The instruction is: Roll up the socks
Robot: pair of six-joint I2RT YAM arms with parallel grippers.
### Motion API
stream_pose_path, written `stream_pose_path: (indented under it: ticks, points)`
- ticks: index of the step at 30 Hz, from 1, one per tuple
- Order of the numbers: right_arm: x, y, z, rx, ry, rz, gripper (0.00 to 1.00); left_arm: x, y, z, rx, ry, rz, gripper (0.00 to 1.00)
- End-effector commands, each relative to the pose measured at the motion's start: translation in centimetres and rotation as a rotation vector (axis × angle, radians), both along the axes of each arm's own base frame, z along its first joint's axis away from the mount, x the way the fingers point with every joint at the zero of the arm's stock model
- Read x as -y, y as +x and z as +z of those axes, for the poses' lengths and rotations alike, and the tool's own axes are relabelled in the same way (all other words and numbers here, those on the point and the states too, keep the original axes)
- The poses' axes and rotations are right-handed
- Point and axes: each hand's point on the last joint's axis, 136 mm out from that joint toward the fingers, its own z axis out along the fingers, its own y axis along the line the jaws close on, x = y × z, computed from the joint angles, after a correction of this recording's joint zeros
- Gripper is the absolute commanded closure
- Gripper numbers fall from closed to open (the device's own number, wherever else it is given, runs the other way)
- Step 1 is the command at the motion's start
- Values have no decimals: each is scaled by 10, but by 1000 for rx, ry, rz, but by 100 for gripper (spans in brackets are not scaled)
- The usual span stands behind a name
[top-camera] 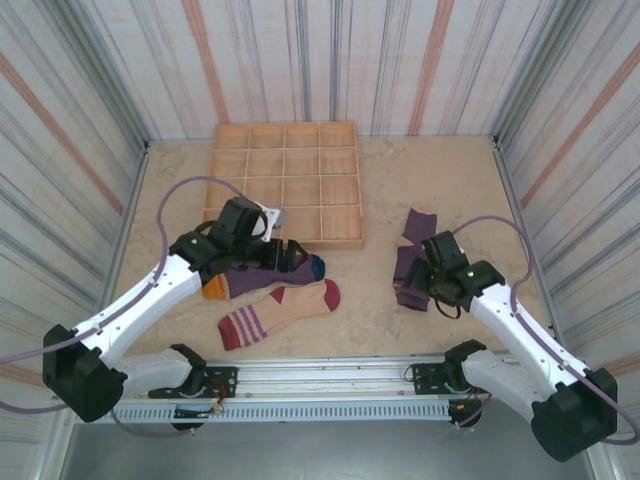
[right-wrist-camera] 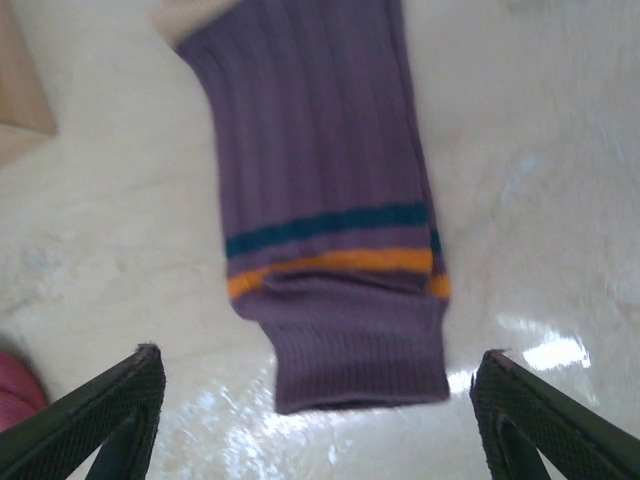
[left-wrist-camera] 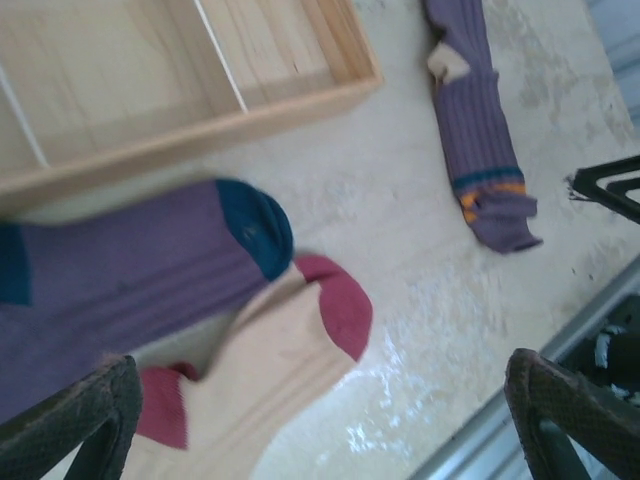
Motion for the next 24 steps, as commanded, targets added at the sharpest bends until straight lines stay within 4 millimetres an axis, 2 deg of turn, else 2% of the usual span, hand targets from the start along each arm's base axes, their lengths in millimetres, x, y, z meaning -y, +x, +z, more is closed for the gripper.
stream_pose_path:
  ticks: [1, 5, 9, 13, 15, 18, 20, 21, 23, 24]
  points:
    - [8, -22, -22, -81, 22, -104, 19, 7, -19, -16, -92, -3, 12, 5]
    - [2, -22, -41, -120, 39, -98, 16, 23, -27, -22, -99, -9, -28, 5]
    - [-21, -10, -53, -145, 112, -54, 16, 34, -27, -26, -144, -42, -30, 5]
    - [-42, 1, -56, -132, 160, 2, 17, 37, -26, -29, -151, -40, -28, 6]
    - [-56, 6, -54, -109, 184, 37, 17, 37, -26, -30, -151, -39, -26, 6]
    - [-88, 14, -47, -72, 235, 132, 16, 38, -26, -34, -153, -40, -25, 6]
    - [-104, 17, -40, -57, 201, 212, 16, 41, -25, -36, -164, -43, -27, 7]
    - [-106, 19, -36, -46, 165, 240, 16, 43, -25, -37, -173, -49, -29, 9]
    - [-99, 19, -23, -9, 27, 265, 16, 51, -25, -39, -197, -82, -40, 24]
    - [-93, 19, -17, 7, -26, 262, 17, 55, -25, -40, -215, -99, -39, 27]
